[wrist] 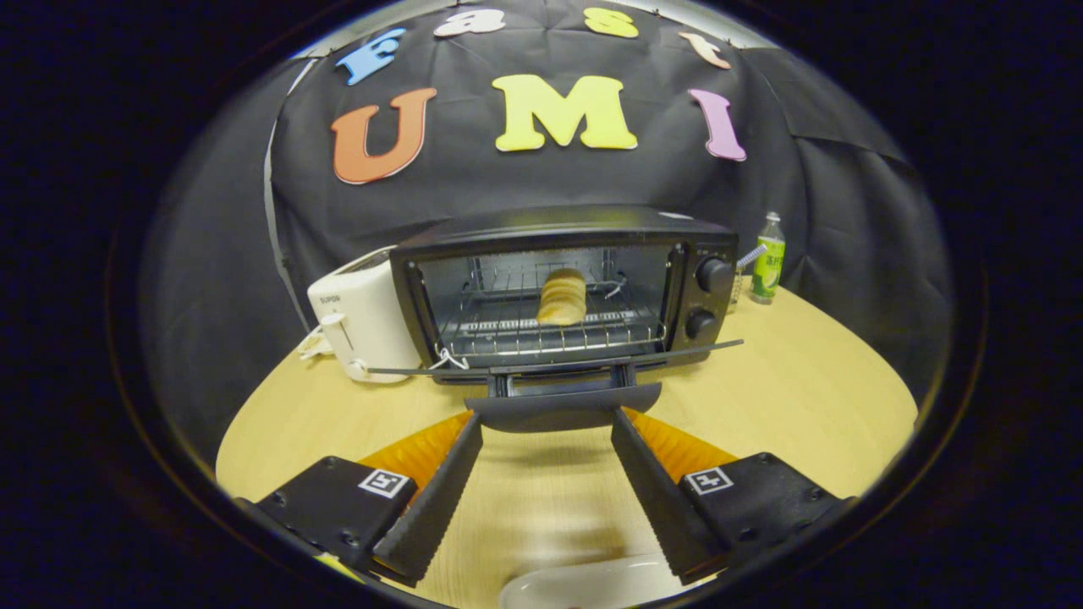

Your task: Open the toaster oven, put the food inside, and close the toaster oven door.

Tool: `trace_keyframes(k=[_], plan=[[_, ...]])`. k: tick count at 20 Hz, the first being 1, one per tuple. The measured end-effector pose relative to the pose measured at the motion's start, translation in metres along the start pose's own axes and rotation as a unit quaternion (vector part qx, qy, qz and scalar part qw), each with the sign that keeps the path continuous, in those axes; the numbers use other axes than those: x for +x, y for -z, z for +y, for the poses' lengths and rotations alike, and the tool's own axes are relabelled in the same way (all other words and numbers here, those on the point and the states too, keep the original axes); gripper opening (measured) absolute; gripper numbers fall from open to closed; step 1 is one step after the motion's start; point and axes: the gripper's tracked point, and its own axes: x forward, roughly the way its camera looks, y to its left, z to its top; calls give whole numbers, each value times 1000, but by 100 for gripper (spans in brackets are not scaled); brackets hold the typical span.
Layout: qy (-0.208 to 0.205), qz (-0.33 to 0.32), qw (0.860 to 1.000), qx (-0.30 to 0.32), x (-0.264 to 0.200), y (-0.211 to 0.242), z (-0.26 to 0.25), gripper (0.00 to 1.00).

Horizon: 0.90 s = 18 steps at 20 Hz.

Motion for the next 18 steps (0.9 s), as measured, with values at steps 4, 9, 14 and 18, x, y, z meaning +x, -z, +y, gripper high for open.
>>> trace_keyframes(k=[4, 9, 14, 18], plan=[[-8, -55, 998, 13, -14, -42, -4, 100], [-15, -63, 998, 8, -35, -50, -11, 100], [-11, -83, 996, 3, -60, -71, -29, 100], [-15, -112, 994, -1, -98, -105, -30, 100]])
